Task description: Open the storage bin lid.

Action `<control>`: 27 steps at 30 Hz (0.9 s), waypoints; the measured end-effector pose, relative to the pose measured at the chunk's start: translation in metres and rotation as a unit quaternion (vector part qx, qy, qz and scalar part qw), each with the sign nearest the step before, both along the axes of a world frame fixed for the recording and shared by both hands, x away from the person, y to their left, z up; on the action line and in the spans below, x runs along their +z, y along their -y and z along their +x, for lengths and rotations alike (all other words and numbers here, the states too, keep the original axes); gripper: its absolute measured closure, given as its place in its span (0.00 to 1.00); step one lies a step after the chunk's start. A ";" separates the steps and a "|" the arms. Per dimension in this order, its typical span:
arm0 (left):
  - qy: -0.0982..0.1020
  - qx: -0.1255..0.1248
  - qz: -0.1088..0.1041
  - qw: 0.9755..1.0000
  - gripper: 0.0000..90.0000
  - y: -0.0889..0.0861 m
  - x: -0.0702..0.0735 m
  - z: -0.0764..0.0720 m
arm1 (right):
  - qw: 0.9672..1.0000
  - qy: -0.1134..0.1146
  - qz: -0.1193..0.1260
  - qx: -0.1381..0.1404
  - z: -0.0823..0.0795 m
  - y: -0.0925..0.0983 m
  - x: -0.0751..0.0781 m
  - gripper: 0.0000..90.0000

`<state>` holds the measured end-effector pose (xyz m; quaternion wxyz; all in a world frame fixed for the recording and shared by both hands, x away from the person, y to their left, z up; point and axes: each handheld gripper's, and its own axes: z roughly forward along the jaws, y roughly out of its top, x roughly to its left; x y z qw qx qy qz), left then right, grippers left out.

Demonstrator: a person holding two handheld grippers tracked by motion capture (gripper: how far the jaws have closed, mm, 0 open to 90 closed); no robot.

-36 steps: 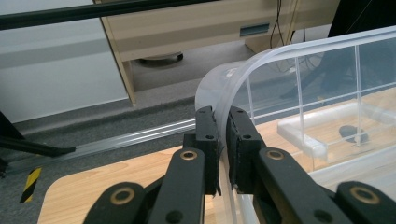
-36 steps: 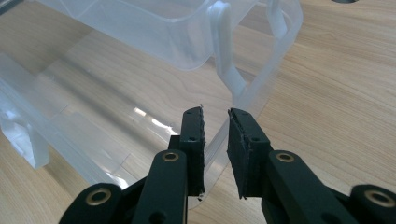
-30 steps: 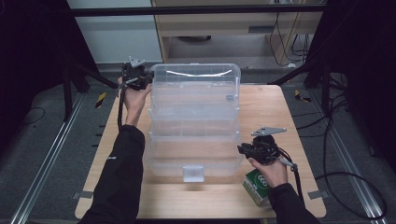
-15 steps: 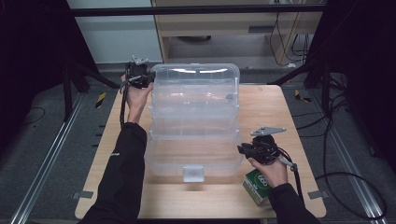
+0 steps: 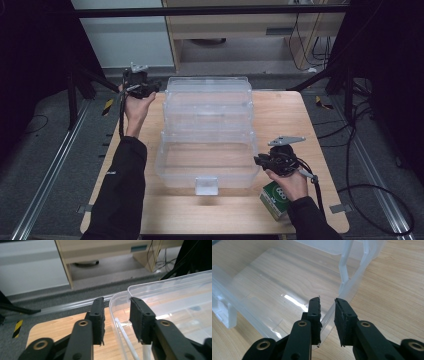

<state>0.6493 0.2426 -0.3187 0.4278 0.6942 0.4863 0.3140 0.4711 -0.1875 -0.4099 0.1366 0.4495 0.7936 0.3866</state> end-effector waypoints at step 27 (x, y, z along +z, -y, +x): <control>-0.034 -0.077 0.016 0.996 0.61 -0.030 -0.041 -0.159 | 1.000 -0.007 -0.009 -0.004 0.001 -0.002 0.002 0.83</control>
